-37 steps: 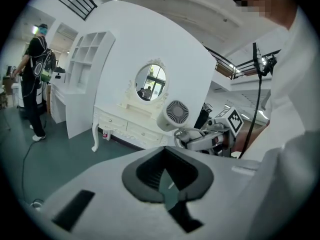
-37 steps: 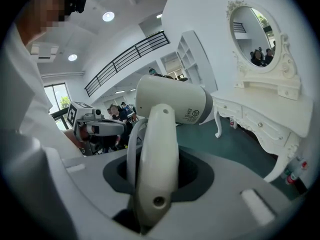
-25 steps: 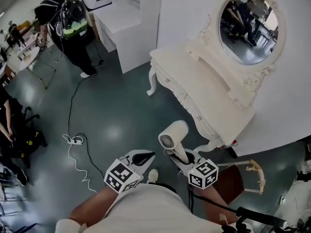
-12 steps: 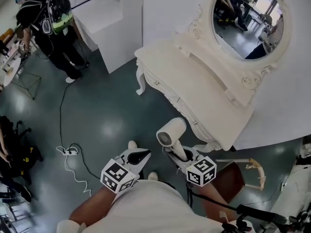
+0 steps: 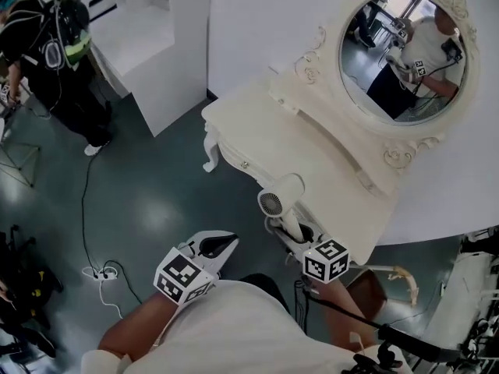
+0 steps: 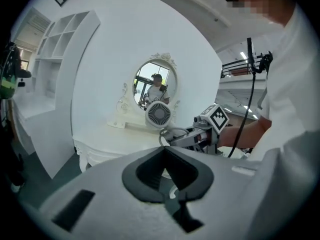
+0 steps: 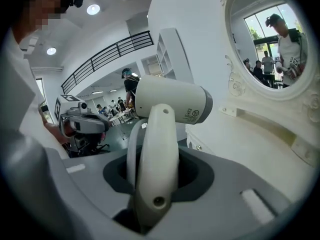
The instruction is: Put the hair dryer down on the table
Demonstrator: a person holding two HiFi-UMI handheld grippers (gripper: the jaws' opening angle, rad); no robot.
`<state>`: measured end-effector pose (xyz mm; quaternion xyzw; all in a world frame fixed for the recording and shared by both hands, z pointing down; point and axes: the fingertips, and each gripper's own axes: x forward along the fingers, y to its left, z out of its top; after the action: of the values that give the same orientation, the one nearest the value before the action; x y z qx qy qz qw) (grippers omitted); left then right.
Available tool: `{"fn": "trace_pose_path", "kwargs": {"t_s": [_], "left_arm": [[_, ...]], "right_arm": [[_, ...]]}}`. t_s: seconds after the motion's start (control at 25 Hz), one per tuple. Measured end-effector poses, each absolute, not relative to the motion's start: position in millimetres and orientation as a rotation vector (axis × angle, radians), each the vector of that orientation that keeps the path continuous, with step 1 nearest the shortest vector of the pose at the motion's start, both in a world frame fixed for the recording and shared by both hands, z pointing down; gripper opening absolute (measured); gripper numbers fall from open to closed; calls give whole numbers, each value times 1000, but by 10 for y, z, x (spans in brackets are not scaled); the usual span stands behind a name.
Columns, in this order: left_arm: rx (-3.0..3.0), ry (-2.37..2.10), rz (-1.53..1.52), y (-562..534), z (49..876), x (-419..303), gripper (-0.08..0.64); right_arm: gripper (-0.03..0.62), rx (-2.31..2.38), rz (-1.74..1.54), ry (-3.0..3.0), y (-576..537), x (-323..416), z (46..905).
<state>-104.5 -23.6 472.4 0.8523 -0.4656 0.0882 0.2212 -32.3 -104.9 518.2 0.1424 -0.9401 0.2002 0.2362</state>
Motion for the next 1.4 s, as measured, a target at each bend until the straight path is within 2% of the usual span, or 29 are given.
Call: {"fn": "trace_pose_path", "kwargs": {"t_s": [0.56, 0.96, 1.4], "left_arm": [[2154, -1499, 188, -1343, 4748, -2158, 2], [2030, -1666, 175, -2291, 4672, -2252, 2], [1851, -1784, 199, -2554, 4783, -2434, 2]], "right_arm": [[137, 283, 402, -2548, -3201, -1615, 5327], [137, 123, 318, -2475, -4403, -2059, 5825], [137, 112, 273, -2331, -5147, -2236, 6777]]}}
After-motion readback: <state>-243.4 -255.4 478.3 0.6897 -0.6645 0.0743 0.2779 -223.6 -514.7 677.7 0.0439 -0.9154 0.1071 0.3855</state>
